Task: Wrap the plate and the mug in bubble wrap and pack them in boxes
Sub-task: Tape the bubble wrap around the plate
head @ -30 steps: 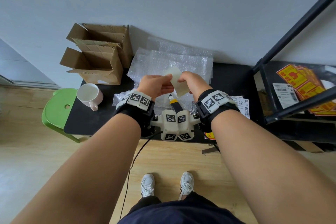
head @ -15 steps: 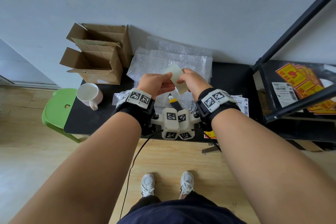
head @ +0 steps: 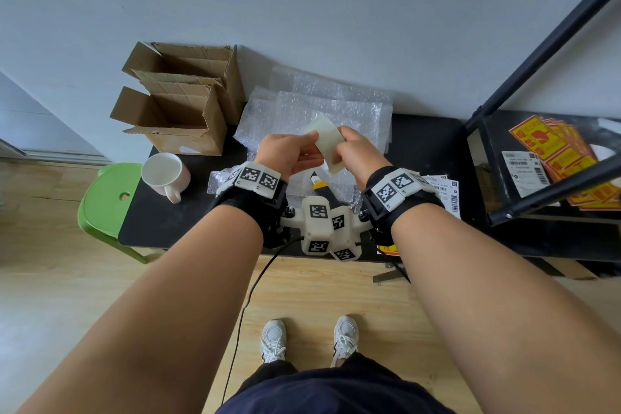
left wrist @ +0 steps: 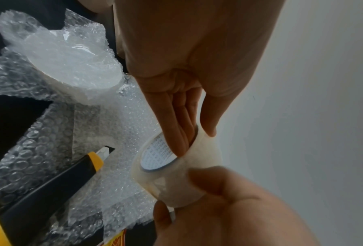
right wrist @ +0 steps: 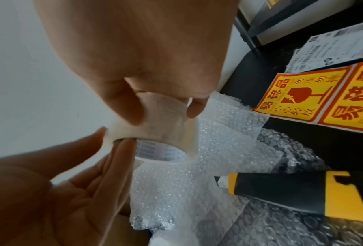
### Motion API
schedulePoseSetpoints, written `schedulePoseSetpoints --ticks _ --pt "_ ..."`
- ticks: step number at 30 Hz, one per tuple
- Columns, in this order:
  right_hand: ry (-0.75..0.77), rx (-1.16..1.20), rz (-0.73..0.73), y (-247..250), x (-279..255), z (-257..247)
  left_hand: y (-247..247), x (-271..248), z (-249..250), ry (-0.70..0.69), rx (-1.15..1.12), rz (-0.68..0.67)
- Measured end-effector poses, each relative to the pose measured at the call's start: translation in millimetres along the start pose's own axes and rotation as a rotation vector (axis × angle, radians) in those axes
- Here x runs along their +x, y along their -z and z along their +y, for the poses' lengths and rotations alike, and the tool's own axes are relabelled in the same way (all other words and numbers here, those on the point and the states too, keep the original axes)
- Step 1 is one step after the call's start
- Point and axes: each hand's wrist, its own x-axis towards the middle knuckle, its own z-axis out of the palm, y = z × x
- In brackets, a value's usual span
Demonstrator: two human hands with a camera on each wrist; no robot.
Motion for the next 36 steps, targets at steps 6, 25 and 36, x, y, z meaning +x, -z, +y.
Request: schedulePoseSetpoints --ticks 6,25,36 --pt "0.001 0.089 -0.012 3.7 0.8 -0.9 0.8 -1.4 -0.2 0.011 -0.013 -0.006" --pt "0.008 0.1 0.007 7.3 -3.3 1.4 -2.0 -5.7 1.2 0.009 0.001 -0.013" --pt "0.013 0.07 0.004 5.7 -1.4 2.7 -2.4 -6.4 -0.4 0.017 -0.013 -0.004"
